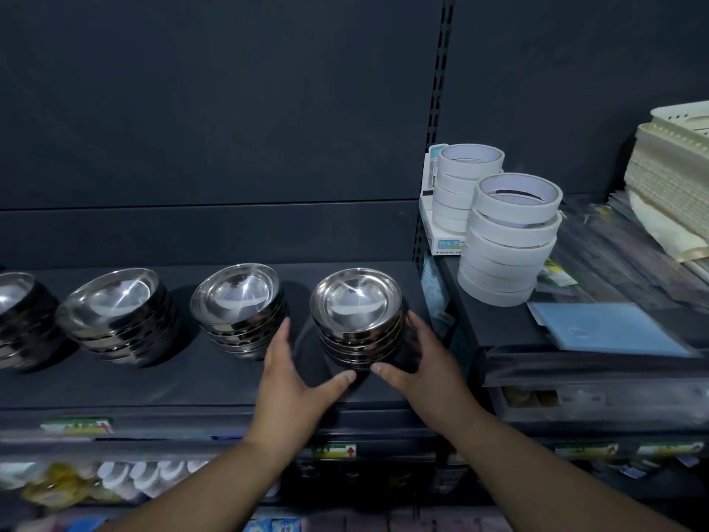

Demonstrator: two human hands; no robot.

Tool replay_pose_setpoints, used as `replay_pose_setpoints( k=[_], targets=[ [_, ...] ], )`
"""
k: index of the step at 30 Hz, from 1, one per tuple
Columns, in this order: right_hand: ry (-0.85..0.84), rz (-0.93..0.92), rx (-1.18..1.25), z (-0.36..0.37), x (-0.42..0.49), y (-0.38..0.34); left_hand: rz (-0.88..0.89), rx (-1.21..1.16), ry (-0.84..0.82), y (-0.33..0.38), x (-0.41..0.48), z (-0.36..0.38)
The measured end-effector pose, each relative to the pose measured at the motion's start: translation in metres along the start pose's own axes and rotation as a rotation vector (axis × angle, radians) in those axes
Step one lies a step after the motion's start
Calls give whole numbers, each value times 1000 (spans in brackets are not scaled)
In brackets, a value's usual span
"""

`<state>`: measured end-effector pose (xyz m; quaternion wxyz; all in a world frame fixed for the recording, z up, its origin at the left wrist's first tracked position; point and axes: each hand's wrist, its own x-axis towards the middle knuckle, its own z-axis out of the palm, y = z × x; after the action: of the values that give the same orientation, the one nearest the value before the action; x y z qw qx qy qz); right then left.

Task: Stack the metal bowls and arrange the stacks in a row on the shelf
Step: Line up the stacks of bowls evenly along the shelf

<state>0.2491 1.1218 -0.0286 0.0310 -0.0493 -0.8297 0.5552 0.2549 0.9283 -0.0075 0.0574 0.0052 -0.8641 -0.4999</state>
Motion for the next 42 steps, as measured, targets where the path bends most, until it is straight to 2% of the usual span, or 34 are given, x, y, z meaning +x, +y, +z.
replay_pose_setpoints(
  k=[8,28,42],
  targets=[
    [19,-41,-15,0,3,-6,-33,9,-134,-2,30,9],
    [24,-23,-40,-3,-5,-15,-11,-96,-209,1,37,3],
    [68,-123,8,-12,0,-36,77,-111,-176,13,40,-5]
  ],
)
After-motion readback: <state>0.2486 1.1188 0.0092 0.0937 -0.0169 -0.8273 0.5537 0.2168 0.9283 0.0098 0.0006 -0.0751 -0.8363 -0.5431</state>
